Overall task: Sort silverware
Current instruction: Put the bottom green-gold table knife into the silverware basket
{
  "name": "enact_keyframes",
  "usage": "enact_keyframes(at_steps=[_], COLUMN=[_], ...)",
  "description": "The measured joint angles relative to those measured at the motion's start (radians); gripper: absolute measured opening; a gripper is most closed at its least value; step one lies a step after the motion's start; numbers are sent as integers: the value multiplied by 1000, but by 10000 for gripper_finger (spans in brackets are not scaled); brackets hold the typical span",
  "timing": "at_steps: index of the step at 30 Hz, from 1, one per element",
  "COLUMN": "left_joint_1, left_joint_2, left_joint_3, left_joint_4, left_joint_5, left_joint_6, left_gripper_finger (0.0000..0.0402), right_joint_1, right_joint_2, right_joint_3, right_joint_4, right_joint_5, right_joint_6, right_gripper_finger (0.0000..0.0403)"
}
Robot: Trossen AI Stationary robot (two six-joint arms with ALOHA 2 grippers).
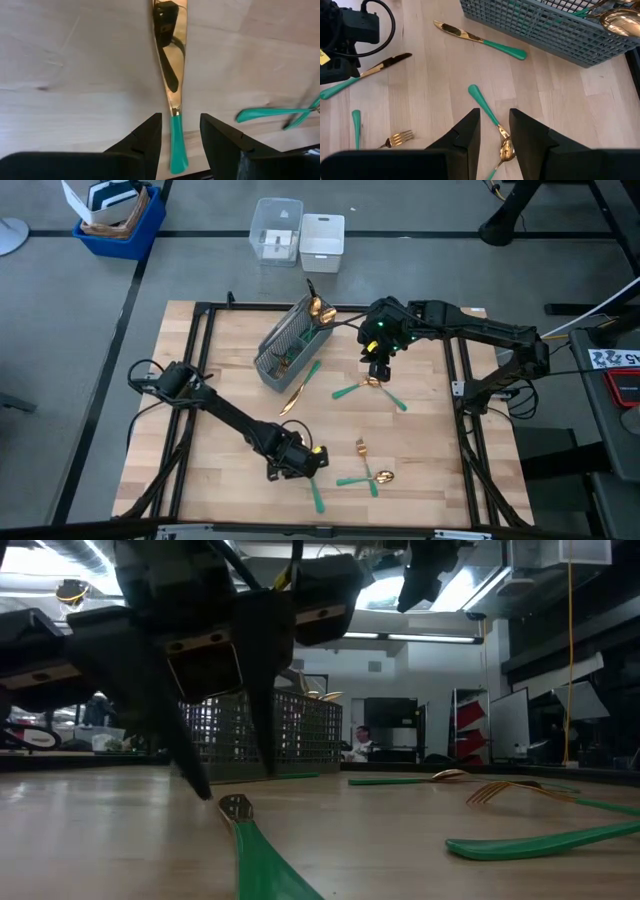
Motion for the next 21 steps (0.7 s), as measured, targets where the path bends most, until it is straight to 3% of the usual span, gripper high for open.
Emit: enact_keyframes(at_steps=[15,21], left_joint_1=[-1,-1], left_joint_2=[0,26], left_joint_3=[12,13], left_joint_4=[9,102], left_joint_5=[51,61], left_joint_6=[-24,-29], left_gripper_finger=[125,125], right_joint_1=[0,0], right_joint_2=[0,0], right_joint_3=[0,0], right_joint_4=[2,9], right_joint_5=[0,0], right_joint_6=[0,0], right_gripper_finger=[108,108])
